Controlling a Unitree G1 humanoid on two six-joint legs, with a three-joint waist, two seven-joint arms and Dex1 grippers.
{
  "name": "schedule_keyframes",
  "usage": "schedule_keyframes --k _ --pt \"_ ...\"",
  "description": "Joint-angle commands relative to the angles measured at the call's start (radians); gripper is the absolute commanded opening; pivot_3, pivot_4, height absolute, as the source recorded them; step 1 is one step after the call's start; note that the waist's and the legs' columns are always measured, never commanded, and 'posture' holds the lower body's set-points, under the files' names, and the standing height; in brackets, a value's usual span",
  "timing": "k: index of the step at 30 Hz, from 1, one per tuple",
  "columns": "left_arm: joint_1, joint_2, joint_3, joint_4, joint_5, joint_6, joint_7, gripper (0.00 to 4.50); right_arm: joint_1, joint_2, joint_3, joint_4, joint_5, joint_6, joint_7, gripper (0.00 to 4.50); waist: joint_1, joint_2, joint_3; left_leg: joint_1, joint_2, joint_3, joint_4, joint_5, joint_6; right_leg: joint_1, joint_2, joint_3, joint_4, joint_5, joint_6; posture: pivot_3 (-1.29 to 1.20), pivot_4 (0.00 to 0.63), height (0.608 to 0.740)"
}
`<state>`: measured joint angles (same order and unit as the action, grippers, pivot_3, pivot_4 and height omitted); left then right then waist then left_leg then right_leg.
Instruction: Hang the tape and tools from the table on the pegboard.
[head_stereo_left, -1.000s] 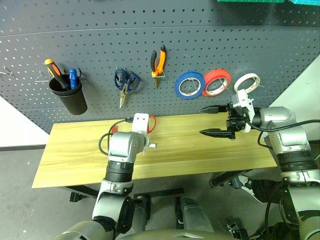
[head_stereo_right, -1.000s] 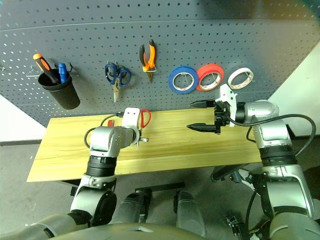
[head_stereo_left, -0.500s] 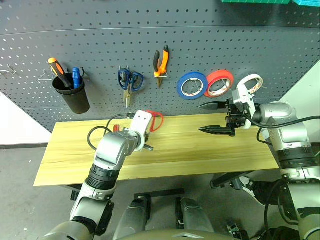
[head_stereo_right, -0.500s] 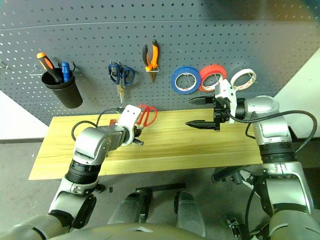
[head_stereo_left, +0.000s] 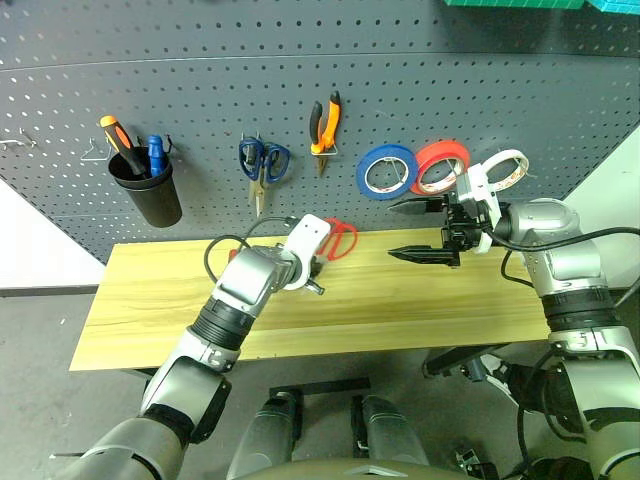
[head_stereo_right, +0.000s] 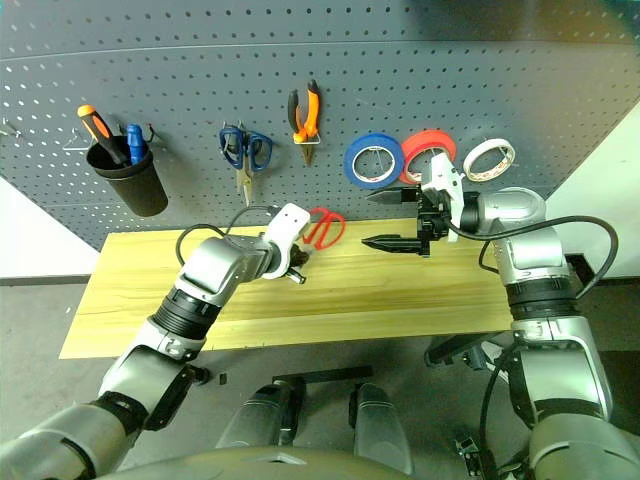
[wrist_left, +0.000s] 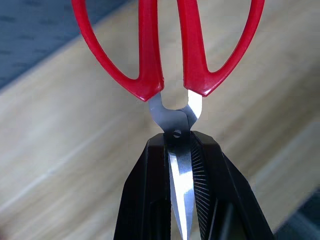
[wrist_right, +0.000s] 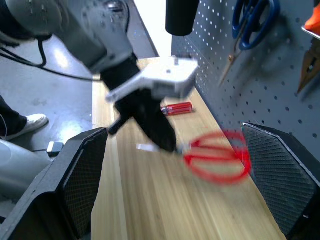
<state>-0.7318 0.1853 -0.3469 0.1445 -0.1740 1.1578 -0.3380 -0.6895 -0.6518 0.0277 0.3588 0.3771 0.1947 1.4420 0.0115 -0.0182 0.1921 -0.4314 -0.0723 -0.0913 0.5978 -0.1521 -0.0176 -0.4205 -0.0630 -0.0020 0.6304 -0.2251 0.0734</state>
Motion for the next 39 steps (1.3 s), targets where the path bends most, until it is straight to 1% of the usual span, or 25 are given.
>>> schedule_keyframes --k 1,2,6,7,9,13,15,18,22,23,25,26,30,34,37,39 --pt "-0.058 0.039 -0.031 0.001 0.011 -0.054 -0.080 0.26 -0.016 -0.006 -0.015 -0.014 0.005 -0.014 0.003 4.50 -0.001 0.000 0.000 0.000 0.000 0.001 0.000 0.000 0.000 0.000 0.000 0.000 0.000 0.000 0.000 0.03 0.099 0.740" --pt "-0.065 0.049 -0.036 0.003 0.008 -0.048 -0.098 0.26 -0.014 -0.007 -0.014 -0.014 0.003 -0.016 0.005 4.50 -0.002 0.000 0.000 0.000 0.000 0.001 0.000 0.000 0.000 0.000 0.000 0.000 0.000 0.000 0.000 0.02 0.101 0.740" --pt "-0.069 0.161 -0.082 -0.096 -0.025 -0.002 -0.229 0.26 -0.010 -0.013 -0.022 -0.028 0.011 -0.003 0.001 4.50 -0.009 0.000 0.000 0.001 0.001 0.001 0.000 0.000 0.000 0.000 0.000 0.001 0.000 0.000 -0.001 0.02 0.108 0.740" --pt "-0.062 0.194 -0.086 -0.132 -0.032 0.002 -0.254 0.26 -0.007 -0.018 -0.024 -0.029 0.011 -0.003 0.001 4.50 -0.010 0.000 0.000 0.001 0.001 0.001 0.000 0.000 0.000 0.000 0.000 0.002 0.000 0.000 -0.001 0.02 0.107 0.740" --pt "-0.027 0.292 -0.092 -0.235 -0.036 -0.020 -0.308 0.26 0.000 -0.029 -0.030 -0.022 0.008 -0.007 0.003 4.50 -0.016 0.000 0.000 0.000 0.001 0.001 0.000 0.000 0.000 -0.001 0.000 0.003 0.000 0.000 -0.001 0.02 0.109 0.740" --pt "0.069 0.412 -0.053 -0.386 -0.049 -0.136 -0.374 0.26 0.009 -0.041 -0.032 -0.019 0.008 -0.014 0.008 4.50 -0.022 0.000 0.000 0.001 0.001 0.001 -0.001 0.000 0.001 -0.002 0.000 0.004 0.000 0.000 -0.001 0.02 0.108 0.740" --pt "0.130 0.463 -0.015 -0.453 -0.036 -0.264 -0.400 0.26 0.011 -0.044 -0.034 -0.020 0.010 -0.015 0.005 4.50 -0.023 0.000 0.000 0.001 0.001 0.002 -0.001 0.000 0.001 -0.002 0.000 0.005 0.000 -0.001 -0.003 0.02 0.108 0.740" --pt "0.208 0.508 0.037 -0.537 -0.036 -0.323 -0.402 0.26 0.013 -0.046 -0.037 -0.025 0.015 -0.012 0.003 4.50 -0.022 0.000 0.000 0.001 0.001 0.002 -0.001 0.000 0.000 -0.002 -0.001 0.006 0.000 -0.002 -0.004 0.03 0.104 0.740" --pt "0.348 0.465 0.162 -0.646 -0.077 -0.342 -0.338 0.26 0.005 -0.046 -0.040 -0.019 0.017 -0.016 0.003 4.50 -0.022 0.001 -0.001 0.001 0.001 0.003 -0.001 -0.001 0.000 -0.002 -0.001 0.006 0.000 -0.002 -0.005 0.05 0.098 0.740" --pt "0.390 0.439 0.193 -0.648 -0.064 -0.420 -0.310 0.26 -0.002 -0.046 -0.043 -0.013 0.018 -0.019 0.001 4.50 -0.021 0.001 -0.001 0.002 0.001 0.003 -0.001 -0.001 0.001 -0.001 -0.001 0.006 0.000 -0.002 -0.005 0.05 0.098 0.740" --pt "0.451 0.360 0.273 -0.655 -0.079 -0.447 -0.233 0.26 -0.017 -0.042 -0.054 0.002 0.024 -0.031 -0.001 4.50 -0.018 0.002 -0.001 0.002 0.001 0.004 -0.001 -0.001 0.001 -0.001 -0.001 0.006 0.000 -0.002 -0.005 0.06 0.094 0.740" --pt "0.480 0.329 0.295 -0.654 -0.057 -0.509 -0.193 0.26 -0.024 -0.040 -0.060 0.015 0.026 -0.036 -0.003 4.50 -0.018 0.002 -0.001 0.002 0.001 0.004 -0.001 0.000 0.001 0.000 -0.001 0.006 0.000 -0.002 -0.004 0.06 0.094 0.740" --pt "0.556 0.235 0.353 -0.631 -0.034 -0.622 -0.096 0.26 -0.047 -0.041 -0.062 0.061 0.018 -0.049 0.010 4.50 -0.004 0.002 -0.002 0.005 0.001 0.005 -0.001 0.000 0.001 0.001 0.000 0.007 0.001 -0.001 -0.004 0.08 0.088 0.740" --pt "0.615 0.189 0.384 -0.571 -0.003 -0.770 -0.051 0.26 -0.070 -0.043 -0.062 0.093 0.011 -0.055 0.027 4.50 0.004 0.004 -0.006 0.006 0.002 0.006 -0.001 0.000 0.001 0.002 0.000 0.008 0.000 -0.001 -0.005 0.09 0.078 0.740" --pt "0.625 0.153 0.385 -0.532 0.023 -0.865 -0.012 0.26 -0.084 -0.046 -0.060 0.113 0.004 -0.062 0.037 4.50 0.010 0.004 -0.006 0.006 0.002 0.007 0.000 -0.001 0.001 0.003 0.000 0.008 0.000 0.000 -0.004 0.09 0.072 0.740" --pt "0.623 0.126 0.381 -0.512 0.026 -0.898 0.007 0.26 -0.092 -0.047 -0.059 0.122 0.002 -0.066 0.042 4.50 0.021 0.004 -0.008 0.006 0.002 0.007 0.000 -0.001 0.001 0.003 0.000 0.008 0.000 0.001 -0.004 0.10 0.068 0.740"
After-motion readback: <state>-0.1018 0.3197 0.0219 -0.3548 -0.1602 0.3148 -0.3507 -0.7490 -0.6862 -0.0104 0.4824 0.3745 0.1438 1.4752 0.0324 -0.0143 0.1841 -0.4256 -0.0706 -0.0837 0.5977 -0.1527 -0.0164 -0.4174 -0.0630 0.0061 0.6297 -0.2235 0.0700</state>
